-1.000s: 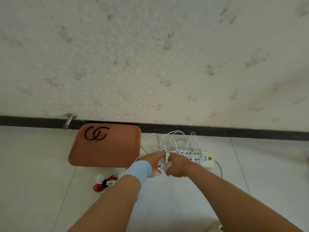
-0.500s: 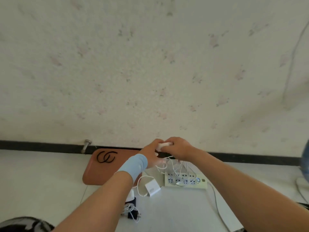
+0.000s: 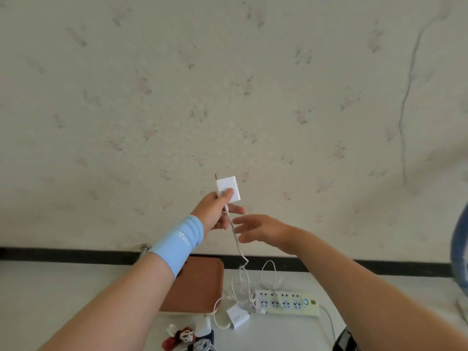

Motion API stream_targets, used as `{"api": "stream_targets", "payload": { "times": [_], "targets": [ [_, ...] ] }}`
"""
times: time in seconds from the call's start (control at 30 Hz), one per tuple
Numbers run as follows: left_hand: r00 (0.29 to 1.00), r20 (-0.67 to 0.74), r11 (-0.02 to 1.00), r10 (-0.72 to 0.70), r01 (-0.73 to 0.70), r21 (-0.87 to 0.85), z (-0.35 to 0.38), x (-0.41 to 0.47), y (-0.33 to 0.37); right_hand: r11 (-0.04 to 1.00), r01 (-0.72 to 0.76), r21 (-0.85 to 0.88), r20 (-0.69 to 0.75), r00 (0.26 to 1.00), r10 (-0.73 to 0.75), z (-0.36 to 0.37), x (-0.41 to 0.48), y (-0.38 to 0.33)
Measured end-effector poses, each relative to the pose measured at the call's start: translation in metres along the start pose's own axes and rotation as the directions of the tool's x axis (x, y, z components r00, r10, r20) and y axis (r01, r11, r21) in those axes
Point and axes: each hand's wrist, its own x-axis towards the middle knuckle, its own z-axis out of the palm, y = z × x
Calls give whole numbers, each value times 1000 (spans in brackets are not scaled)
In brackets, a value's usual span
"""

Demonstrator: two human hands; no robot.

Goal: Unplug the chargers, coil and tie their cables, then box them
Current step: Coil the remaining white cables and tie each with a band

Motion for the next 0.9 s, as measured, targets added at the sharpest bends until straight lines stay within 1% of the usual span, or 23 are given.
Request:
{"api": "stream_targets", "payload": {
  "times": [0.07, 0.1, 0.13, 0.17, 0.23, 0.27, 0.3, 0.37, 0.4, 0.43, 0.5, 0.53, 0.57, 0.6, 0.63, 0.67, 0.7, 0.73, 0.77, 0.8, 0.83, 0.9],
  "targets": [
    [1000, 7, 963, -19, 20, -268, -7, -5, 15, 999, 52, -10, 27, 998, -52, 10, 2, -7],
    [1000, 4, 939, -18, 18, -343, -12, -7, 20, 997, 76, -21, 12, 997, -76, 14, 4, -12],
    [1000, -13, 932, -13, 7, -362, -18, -6, 22, 994, 97, -50, -20, 995, -98, 16, 6, -17],
    [999, -50, 952, 0, -16, -306, -25, -6, 25, 989, 105, -101, -68, 991, -112, 16, 8, -21],
    [982, -180, 994, 52, -69, -90, -39, 0, 28, 973, 59, -222, -140, 986, -92, 10, 12, -22],
    [966, -244, 993, 87, -104, -57, -45, 4, 29, 959, 11, -284, -133, 990, -51, 3, 12, -18],
    [947, -303, 985, 103, -139, -101, -51, 7, 31, 934, -49, -353, -98, 995, 15, -4, 12, -13],
    [909, -410, 927, 73, -213, -308, -63, 14, 36, 868, -184, -462, -12, 979, 202, -15, 9, -1],
    [888, -457, 892, 51, -247, -379, -68, 17, 37, 853, -232, -468, -2, 965, 261, -19, 8, 4],
    [870, -492, 880, 37, -262, -397, -74, 19, 36, 859, -259, -442, -26, 961, 276, -23, 10, 7],
    [856, -515, 919, 40, -234, -317, -77, 22, 31, 899, -267, -346, -165, 961, 222, -30, 15, 6],
    [858, -511, 951, 58, -202, -232, -77, 22, 29, 926, -248, -286, -246, 953, 180, -31, 18, 2],
    [864, -496, 981, 91, -163, -103, -76, 21, 27, 952, -214, -219, -316, 939, 138, -32, 19, -4],
    [875, -465, 991, 133, -118, 63, -74, 19, 27, 974, -165, -157, -373, 923, 96, -32, 19, -10],
    [896, -410, 967, 170, -70, 246, -73, 18, 26, 989, -101, -105, -425, 904, 47, -32, 19, -16],
    [924, -337, 910, 181, -27, 415, -71, 16, 27, 998, -30, -63, -467, 884, -3, -31, 18, -23],
    [951, -262, 840, 162, 7, 542, -68, 15, 26, 999, 39, -27, -495, 867, -48, -29, 16, -30],
    [972, -199, 784, 124, 27, 621, -63, 15, 25, 995, 102, 2, -514, 854, -86, -27, 15, -36],
    [986, -147, 764, 81, 33, 644, -57, 15, 24, 988, 152, 21, -526, 842, -119, -25, 14, -41],
    [994, -102, 782, 48, 26, 622, -49, 15, 23, 982, 186, 26, -527, 837, -145, -23, 13, -46],
    [997, -71, 825, 37, 9, 565, -40, 16, 23, 977, 209, 27, -512, 843, -166, -21, 13, -49],
    [995, -83, 918, 59, -22, 396, -26, 18, 27, 968, 239, 83, -434, 883, -181, -16, 14, -53]
  ]
}}
